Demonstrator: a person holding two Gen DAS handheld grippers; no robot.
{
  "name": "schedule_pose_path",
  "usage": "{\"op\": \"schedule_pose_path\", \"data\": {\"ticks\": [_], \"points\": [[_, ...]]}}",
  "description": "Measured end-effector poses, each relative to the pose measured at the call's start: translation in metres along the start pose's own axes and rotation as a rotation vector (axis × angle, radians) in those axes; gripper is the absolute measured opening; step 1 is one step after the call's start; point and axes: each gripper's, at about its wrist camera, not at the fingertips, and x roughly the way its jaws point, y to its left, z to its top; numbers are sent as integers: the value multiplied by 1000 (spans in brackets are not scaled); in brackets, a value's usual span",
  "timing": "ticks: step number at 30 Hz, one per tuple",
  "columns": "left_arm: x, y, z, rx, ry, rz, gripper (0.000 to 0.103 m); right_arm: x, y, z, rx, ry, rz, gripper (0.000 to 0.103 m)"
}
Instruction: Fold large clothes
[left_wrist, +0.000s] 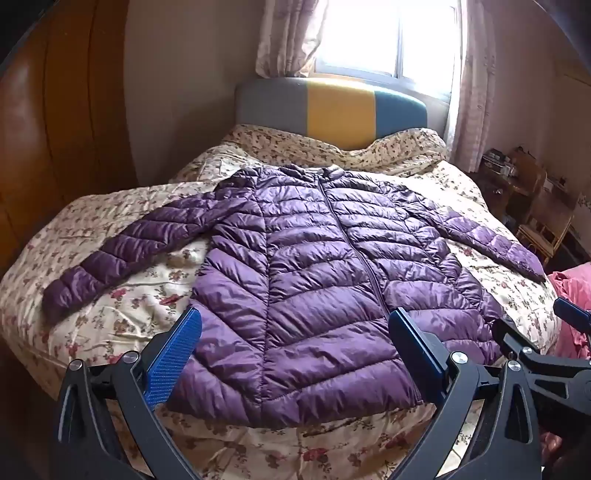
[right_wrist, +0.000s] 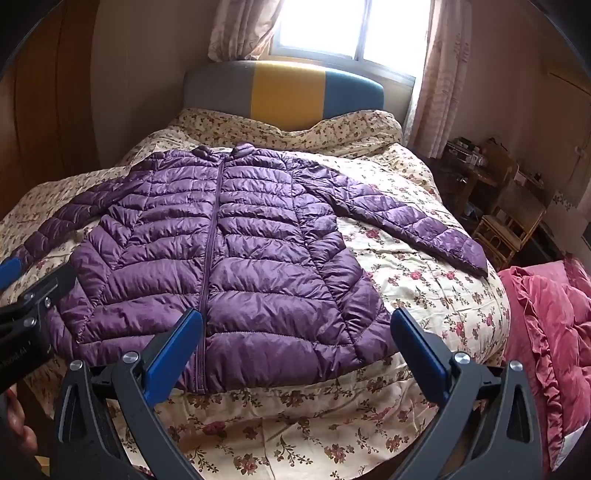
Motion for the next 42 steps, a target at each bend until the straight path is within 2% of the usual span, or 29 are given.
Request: {"op": "schedule_pose_path", "data": {"ticks": [1, 2, 9, 17, 42], "points": [[0, -1, 0, 8, -2, 4, 100, 1, -1, 0, 0, 1, 0, 101], [1, -1, 0, 9, 2, 0, 100, 2, 4, 0, -40, 2, -37, 101], [1, 4, 0, 9, -10, 11, 100, 5, 9, 0, -19, 7, -29, 101], [3, 8, -1, -4, -14, 14, 100, 10, 12, 0, -52, 19, -6, 101], [12, 15, -4, -23, -1, 27, 100, 31, 10, 2, -33, 54, -47, 101]]}}
